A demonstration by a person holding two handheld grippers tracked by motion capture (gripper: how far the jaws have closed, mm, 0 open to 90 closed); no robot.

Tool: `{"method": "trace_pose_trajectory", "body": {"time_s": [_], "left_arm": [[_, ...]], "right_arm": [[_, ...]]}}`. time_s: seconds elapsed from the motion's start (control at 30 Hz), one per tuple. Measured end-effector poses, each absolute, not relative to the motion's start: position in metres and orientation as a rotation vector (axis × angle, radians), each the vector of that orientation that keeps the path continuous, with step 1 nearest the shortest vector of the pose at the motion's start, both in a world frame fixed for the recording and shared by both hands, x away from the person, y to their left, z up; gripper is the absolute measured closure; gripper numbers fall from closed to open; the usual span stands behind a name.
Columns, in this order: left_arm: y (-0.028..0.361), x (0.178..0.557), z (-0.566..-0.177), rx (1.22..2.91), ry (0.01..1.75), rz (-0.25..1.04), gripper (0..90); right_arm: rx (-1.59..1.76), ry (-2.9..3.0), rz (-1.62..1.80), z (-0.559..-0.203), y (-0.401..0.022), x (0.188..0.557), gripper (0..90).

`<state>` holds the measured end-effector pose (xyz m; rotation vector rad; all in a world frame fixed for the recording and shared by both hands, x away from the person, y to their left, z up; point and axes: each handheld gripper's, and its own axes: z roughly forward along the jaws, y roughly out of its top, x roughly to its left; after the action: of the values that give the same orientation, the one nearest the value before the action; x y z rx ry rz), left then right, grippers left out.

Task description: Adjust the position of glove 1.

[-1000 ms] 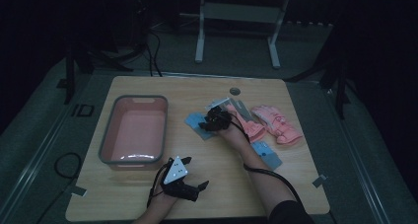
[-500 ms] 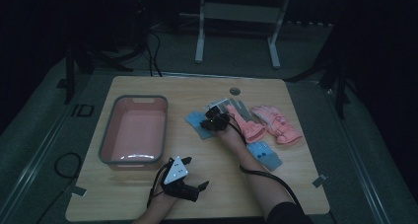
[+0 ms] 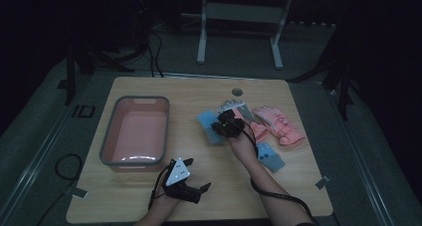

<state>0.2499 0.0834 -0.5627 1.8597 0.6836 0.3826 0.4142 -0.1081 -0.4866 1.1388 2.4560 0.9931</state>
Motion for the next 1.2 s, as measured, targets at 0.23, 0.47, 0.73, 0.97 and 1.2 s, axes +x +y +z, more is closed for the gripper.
{"method": "trace_pose_trajectory", "body": {"time_s": [0.23, 0.47, 0.73, 0.97, 1.2], "left_arm": [[0.084, 0.25, -0.563, 1.859, 0.688, 0.381, 0.2], [0.084, 0.25, -0.563, 1.86, 0.686, 0.383, 0.2], [0.083, 0.25, -0.563, 1.863, 0.683, 0.388, 0.2], [0.083, 0.249, -0.563, 1.866, 0.681, 0.39, 0.2], [0.083, 0.249, -0.563, 1.866, 0.68, 0.389, 0.2]], "right_arm": [[1.204, 2.409, 0.979, -0.483, -0.119, 0.385, 86.3], [1.309, 2.346, 1.022, -0.485, -0.135, 0.361, 86.3], [1.369, 2.33, 1.064, -0.495, -0.141, 0.33, 86.2], [1.394, 2.322, 1.037, -0.508, -0.144, 0.316, 86.1], [1.412, 2.331, 0.97, -0.534, -0.145, 0.319, 85.5]]}}
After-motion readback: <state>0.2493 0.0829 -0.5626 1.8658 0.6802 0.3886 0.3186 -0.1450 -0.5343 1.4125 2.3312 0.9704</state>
